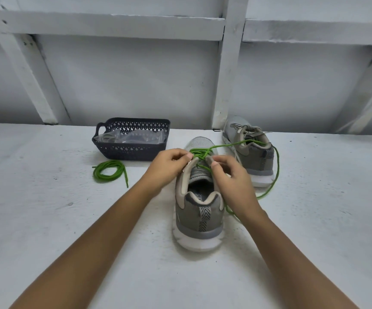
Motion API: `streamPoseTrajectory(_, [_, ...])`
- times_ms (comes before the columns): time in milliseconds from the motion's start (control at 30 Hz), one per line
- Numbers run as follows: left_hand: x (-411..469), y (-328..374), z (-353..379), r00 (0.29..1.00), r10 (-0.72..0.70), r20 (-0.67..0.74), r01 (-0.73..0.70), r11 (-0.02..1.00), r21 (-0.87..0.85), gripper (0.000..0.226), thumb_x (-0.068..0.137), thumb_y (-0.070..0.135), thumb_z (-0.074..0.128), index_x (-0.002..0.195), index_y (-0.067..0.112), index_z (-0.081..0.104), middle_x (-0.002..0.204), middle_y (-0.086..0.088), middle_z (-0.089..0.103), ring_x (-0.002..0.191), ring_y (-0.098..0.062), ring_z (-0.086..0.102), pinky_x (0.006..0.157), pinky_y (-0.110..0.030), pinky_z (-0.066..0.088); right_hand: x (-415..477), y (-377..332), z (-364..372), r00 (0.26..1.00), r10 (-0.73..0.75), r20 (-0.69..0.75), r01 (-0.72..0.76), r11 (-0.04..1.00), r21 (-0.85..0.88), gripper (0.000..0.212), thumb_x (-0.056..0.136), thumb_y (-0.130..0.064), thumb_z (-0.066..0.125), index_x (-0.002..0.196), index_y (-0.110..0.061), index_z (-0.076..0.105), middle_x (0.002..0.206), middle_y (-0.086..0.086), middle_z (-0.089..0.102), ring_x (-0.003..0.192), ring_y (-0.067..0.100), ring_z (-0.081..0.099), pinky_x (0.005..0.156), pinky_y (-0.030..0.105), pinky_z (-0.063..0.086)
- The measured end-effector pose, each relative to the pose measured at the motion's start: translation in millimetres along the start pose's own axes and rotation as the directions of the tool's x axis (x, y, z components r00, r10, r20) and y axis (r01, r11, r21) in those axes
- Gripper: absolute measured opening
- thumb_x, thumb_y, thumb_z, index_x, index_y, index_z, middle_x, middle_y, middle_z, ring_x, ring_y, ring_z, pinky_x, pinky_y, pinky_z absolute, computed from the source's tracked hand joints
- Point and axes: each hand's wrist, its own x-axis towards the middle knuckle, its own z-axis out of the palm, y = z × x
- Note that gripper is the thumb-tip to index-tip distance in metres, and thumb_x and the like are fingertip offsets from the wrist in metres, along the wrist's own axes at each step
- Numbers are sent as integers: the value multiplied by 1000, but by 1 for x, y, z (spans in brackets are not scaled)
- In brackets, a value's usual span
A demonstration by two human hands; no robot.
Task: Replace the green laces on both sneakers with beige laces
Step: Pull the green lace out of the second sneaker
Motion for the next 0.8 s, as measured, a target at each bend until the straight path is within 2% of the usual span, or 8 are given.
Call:
streamPoseTrajectory(100, [11, 12, -7, 988, -77, 134, 71, 996, 48, 14, 89, 11, 62, 77, 19, 65, 77, -3, 59, 79, -19, 50, 73, -33, 43, -1, 0, 0, 1000, 3, -5, -3, 1000, 4, 18, 92, -29, 57, 107, -20, 64, 101, -10, 65, 97, 2, 59, 86, 25, 49])
streamPoseTrajectory(167, [17, 19, -10, 976, -100, 191, 81, 991, 105, 18, 90, 7, 59, 75, 17, 61, 75, 0, 56, 72, -13, 49, 65, -19, 43, -2, -1, -1, 1000, -2, 4, 2, 1000, 2, 17, 93, -29, 56, 106, -22, 64, 99, -11, 65, 95, 1, 59, 85, 24, 49])
streamPoseTrajectory(200, [21, 22, -9, 974, -110, 200, 81, 986, 146, 20, 92, 6, 55, 75, 17, 58, 74, 2, 55, 68, -8, 49, 59, -13, 41, -2, -2, -1, 1000, -6, 8, 6, 1000, 4, 15, 93, -29, 56, 105, -23, 63, 98, -12, 65, 94, -1, 59, 84, 24, 49])
streamPoseTrajectory(267, [29, 27, -6, 975, -117, 187, 75, 973, 217, 23, 95, 7, 48, 76, 17, 54, 73, 4, 53, 65, -5, 47, 53, -11, 39, -3, -3, -1, 1000, -9, 16, 9, 1000, 6, 13, 93, -28, 55, 103, -24, 63, 96, -14, 64, 93, -2, 59, 82, 22, 48])
streamPoseTrajectory(400, [45, 36, 2, 972, -101, 214, 25, 943, 331, 24, 96, 4, 42, 75, 11, 52, 70, -2, 55, 63, -12, 48, 61, -21, 40, -3, -2, -2, 1000, -12, 13, 13, 1000, -2, 10, 93, -26, 54, 101, -27, 60, 93, -17, 62, 92, -4, 58, 80, 22, 46])
streamPoseTrajectory(500, [53, 44, 3, 978, -53, 203, -43, 897, 439, 12, 96, 11, 47, 89, 9, 57, 76, -3, 55, 70, -13, 47, 61, -23, 36, -4, -2, -2, 1000, -19, 9, 19, 1000, 7, 8, 93, -25, 54, 98, -28, 60, 91, -18, 63, 89, -6, 58, 78, 19, 46])
streamPoseTrajectory(633, [54, 41, 4, 979, -11, 201, -73, 912, 405, 7, 96, 19, 52, 98, 14, 56, 86, 2, 55, 78, -10, 48, 64, -18, 38, -4, -3, -2, 1000, -19, 14, 19, 1000, 21, 8, 93, -25, 54, 94, -31, 59, 88, -17, 63, 86, -9, 58, 74, 15, 45])
streamPoseTrajectory(800, [39, 27, -5, 995, -66, 79, 45, 967, 250, 21, 97, 37, 47, 99, 17, 52, 88, 0, 57, 77, -13, 53, 64, -26, 41, -4, -3, -3, 999, -30, 22, 30, 999, 20, 8, 93, -23, 53, 94, -30, 58, 88, -19, 61, 85, -9, 56, 71, 11, 42])
